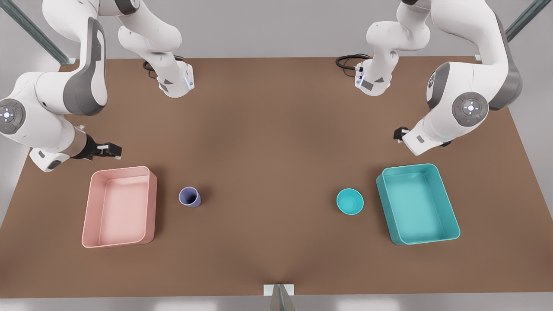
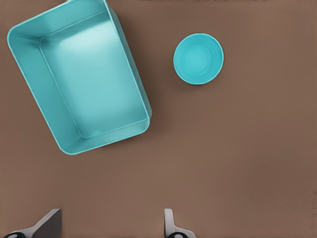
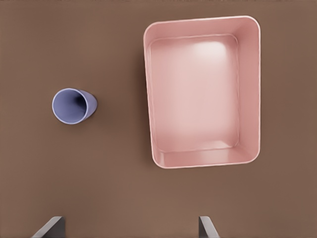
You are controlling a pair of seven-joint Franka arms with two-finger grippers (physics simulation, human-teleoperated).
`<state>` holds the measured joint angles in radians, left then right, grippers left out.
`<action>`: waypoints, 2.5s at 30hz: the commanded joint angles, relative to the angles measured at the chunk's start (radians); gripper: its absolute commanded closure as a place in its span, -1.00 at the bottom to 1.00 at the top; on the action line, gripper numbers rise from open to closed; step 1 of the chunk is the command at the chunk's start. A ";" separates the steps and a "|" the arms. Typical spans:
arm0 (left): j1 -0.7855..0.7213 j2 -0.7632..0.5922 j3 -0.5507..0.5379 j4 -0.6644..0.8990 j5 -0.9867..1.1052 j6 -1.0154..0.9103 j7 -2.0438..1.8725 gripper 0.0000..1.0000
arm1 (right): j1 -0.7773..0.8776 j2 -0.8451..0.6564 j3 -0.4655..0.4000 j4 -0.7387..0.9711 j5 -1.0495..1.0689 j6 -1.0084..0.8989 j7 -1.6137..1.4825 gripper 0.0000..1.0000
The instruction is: Put the bowls and cups in different boxes
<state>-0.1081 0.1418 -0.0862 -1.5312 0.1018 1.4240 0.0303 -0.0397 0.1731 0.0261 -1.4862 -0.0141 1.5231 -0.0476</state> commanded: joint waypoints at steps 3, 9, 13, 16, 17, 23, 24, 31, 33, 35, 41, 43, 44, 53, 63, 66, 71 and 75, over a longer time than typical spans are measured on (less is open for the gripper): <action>-0.018 0.021 0.002 0.000 -0.011 0.024 -0.066 -1.00 | -0.002 0.002 0.000 -0.002 0.016 0.014 -0.012 -1.00; -0.191 0.436 0.000 0.103 -0.004 0.506 -0.165 -1.00 | 0.089 0.250 0.009 0.164 0.003 0.107 -0.012 -1.00; -0.232 0.605 -0.006 0.195 0.041 0.674 -0.171 -1.00 | 0.109 0.364 0.009 0.156 0.014 0.290 -0.011 -1.00; -0.242 0.611 -0.006 0.120 0.076 0.779 -0.170 -1.00 | 0.176 0.411 0.009 0.092 0.008 0.420 0.124 -1.00; -0.254 0.610 -0.004 0.080 0.084 0.777 -0.173 -1.00 | 0.204 0.413 0.011 0.063 0.019 0.439 0.212 -1.00; -0.260 0.619 -0.001 0.006 0.090 0.762 -0.323 -1.00 | 0.212 0.399 0.009 -0.085 0.054 0.577 0.265 -1.00; -0.260 0.627 0.000 0.006 0.090 0.762 -0.323 -1.00 | 0.208 0.396 0.009 -0.098 0.054 0.588 0.265 -1.00; -0.254 0.651 0.006 0.009 0.122 0.762 -0.326 0.21 | 0.198 0.393 0.009 -0.187 0.054 0.671 0.265 -1.00; -0.254 0.651 0.006 0.011 0.122 0.762 -0.326 0.44 | 0.198 0.399 0.009 -0.209 0.054 0.681 0.265 -1.00; -0.257 0.648 0.006 0.014 0.122 0.760 -0.345 0.51 | 0.192 0.408 0.009 -0.218 0.054 0.681 0.265 -1.00; -0.228 0.530 0.008 0.031 0.122 0.578 -0.392 0.57 | 0.190 0.447 0.009 -0.223 0.054 0.683 0.267 -1.00; -0.182 0.409 0.013 0.036 0.122 0.423 -0.395 0.57 | 0.190 0.457 0.009 -0.223 0.054 0.683 0.267 -1.00; -0.159 0.375 0.020 0.060 0.122 0.360 -0.395 0.57 | 0.190 0.462 0.009 -0.223 0.054 0.683 0.267 -0.85; 0.082 0.495 0.118 0.082 0.098 0.510 -0.351 0.57 | 0.189 0.464 0.009 -0.190 0.054 0.666 0.264 0.57; 0.080 0.633 0.121 0.063 0.095 0.645 -0.354 0.54 | -0.008 0.376 0.009 0.036 0.080 0.528 -0.323 0.57; 0.085 0.604 0.120 0.065 0.092 0.607 -0.351 -1.00 | -0.121 0.370 0.009 0.081 0.106 0.410 -0.488 0.57; 0.077 0.223 0.049 0.128 -0.042 0.049 -0.161 -1.00 | -0.189 0.468 0.003 0.078 0.132 0.439 -0.564 0.57; 0.070 0.071 0.028 0.216 -0.042 -0.126 -0.073 -1.00 | -0.172 0.546 0.002 0.076 0.125 0.545 -0.557 0.57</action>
<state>-0.0426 0.2284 -0.0539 -1.3339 0.0746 1.5667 -0.2400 -0.2169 0.7108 0.0284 -1.4105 0.1141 2.0197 -0.2473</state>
